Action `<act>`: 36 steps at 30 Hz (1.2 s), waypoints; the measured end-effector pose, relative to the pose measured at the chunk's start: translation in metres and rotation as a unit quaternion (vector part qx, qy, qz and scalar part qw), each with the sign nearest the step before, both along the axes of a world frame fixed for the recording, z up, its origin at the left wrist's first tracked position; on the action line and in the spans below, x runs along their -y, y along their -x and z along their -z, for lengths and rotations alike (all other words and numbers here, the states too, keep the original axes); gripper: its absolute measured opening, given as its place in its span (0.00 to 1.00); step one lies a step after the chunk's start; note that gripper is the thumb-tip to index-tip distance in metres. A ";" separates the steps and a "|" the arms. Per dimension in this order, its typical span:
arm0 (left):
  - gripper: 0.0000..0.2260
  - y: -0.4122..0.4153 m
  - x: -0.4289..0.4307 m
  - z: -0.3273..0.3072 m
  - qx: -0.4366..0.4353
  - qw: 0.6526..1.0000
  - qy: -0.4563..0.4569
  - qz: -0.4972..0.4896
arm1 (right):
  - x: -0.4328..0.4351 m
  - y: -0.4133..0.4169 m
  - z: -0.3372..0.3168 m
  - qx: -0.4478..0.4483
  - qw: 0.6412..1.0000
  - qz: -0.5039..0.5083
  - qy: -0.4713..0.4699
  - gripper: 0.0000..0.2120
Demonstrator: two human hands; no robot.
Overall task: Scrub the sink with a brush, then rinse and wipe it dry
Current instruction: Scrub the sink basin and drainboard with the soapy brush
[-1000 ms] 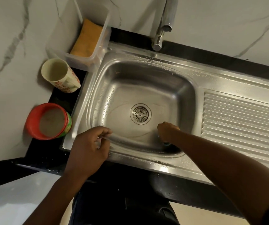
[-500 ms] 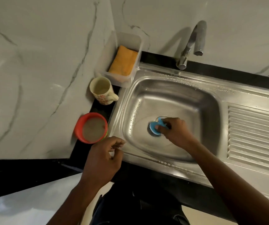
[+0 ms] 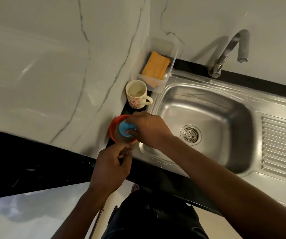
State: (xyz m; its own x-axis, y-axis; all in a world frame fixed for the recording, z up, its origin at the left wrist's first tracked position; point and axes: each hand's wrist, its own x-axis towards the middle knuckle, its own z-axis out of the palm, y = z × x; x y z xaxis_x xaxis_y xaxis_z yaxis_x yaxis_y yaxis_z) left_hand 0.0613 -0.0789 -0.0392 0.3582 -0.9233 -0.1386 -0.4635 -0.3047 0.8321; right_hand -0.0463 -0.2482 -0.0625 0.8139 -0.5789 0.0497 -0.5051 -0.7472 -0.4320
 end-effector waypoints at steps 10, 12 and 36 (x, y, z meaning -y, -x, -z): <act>0.21 -0.016 -0.006 0.000 -0.021 1.000 -0.011 0.008 | -0.012 -0.017 0.009 -0.056 0.998 -0.016 0.021 0.18; 0.21 -0.016 -0.003 0.000 -0.019 0.999 -0.008 0.024 | -0.014 -0.014 0.007 -0.036 0.999 0.006 0.009 0.18; 0.15 0.073 0.145 0.041 0.010 0.985 -0.015 0.174 | 0.198 0.159 0.122 0.632 0.226 0.593 -0.445 0.13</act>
State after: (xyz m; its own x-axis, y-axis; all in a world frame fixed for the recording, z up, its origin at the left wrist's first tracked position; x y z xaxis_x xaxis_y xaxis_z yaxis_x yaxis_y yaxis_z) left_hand -0.0120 -0.2240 -0.0803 0.0250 -0.9861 -0.1644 -0.5609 -0.1499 0.8142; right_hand -0.2050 -0.4463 -0.1847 -0.2776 -0.5919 -0.7567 0.8248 0.2570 -0.5036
